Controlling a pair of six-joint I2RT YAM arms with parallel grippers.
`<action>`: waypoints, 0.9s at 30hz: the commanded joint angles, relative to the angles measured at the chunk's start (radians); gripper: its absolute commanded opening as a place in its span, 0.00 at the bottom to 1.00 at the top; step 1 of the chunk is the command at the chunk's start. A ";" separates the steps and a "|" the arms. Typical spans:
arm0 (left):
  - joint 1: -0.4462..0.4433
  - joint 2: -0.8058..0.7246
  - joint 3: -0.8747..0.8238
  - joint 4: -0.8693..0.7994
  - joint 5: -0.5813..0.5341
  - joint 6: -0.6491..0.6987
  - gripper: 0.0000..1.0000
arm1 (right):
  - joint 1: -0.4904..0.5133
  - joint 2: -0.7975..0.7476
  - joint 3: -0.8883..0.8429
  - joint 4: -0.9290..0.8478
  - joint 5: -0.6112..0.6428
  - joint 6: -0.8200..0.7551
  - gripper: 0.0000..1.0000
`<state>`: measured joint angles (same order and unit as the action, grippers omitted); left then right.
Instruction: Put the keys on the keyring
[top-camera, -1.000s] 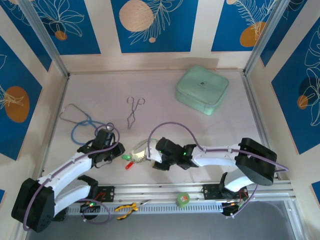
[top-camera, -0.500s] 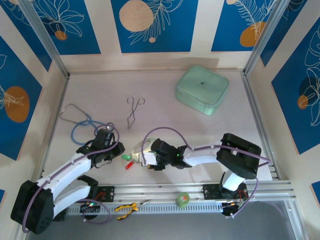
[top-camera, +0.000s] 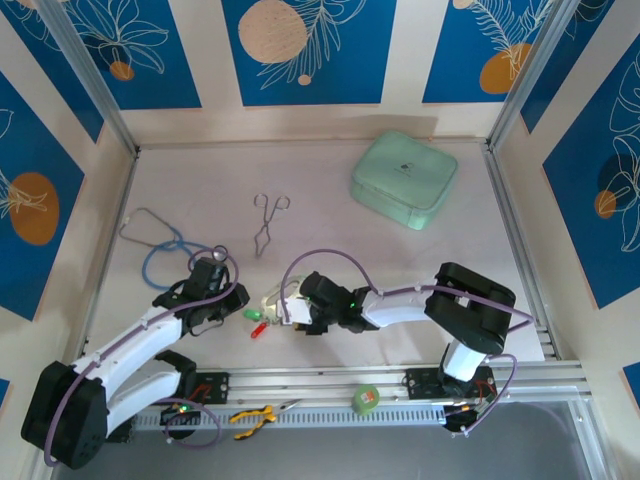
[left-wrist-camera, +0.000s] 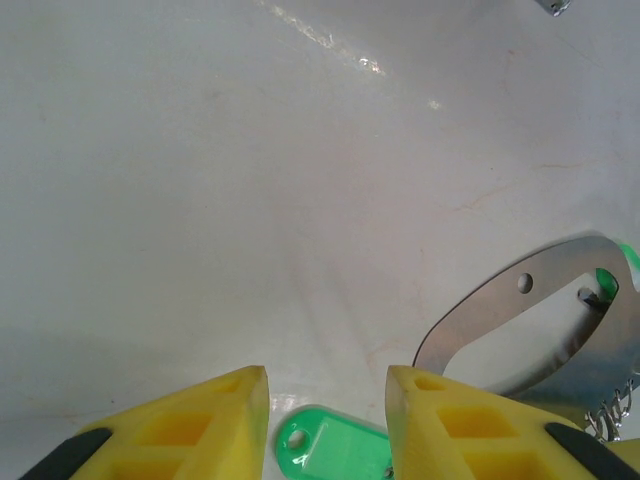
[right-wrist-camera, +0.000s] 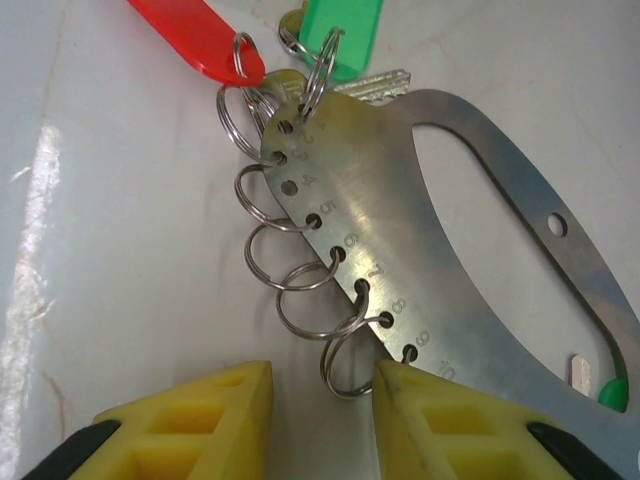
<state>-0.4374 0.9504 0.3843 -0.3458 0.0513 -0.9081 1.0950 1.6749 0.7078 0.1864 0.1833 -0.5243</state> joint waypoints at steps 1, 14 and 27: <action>-0.009 -0.012 0.000 0.003 -0.013 0.018 0.36 | -0.008 0.019 0.028 -0.012 -0.016 0.010 0.31; -0.009 -0.013 0.003 -0.001 -0.013 0.017 0.36 | -0.003 0.047 0.056 -0.024 -0.001 0.039 0.30; -0.009 -0.024 0.002 -0.015 -0.019 0.020 0.36 | 0.004 0.050 0.052 0.036 0.115 0.063 0.05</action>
<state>-0.4374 0.9443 0.3843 -0.3447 0.0509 -0.9081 1.1023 1.7210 0.7513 0.2020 0.2665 -0.4721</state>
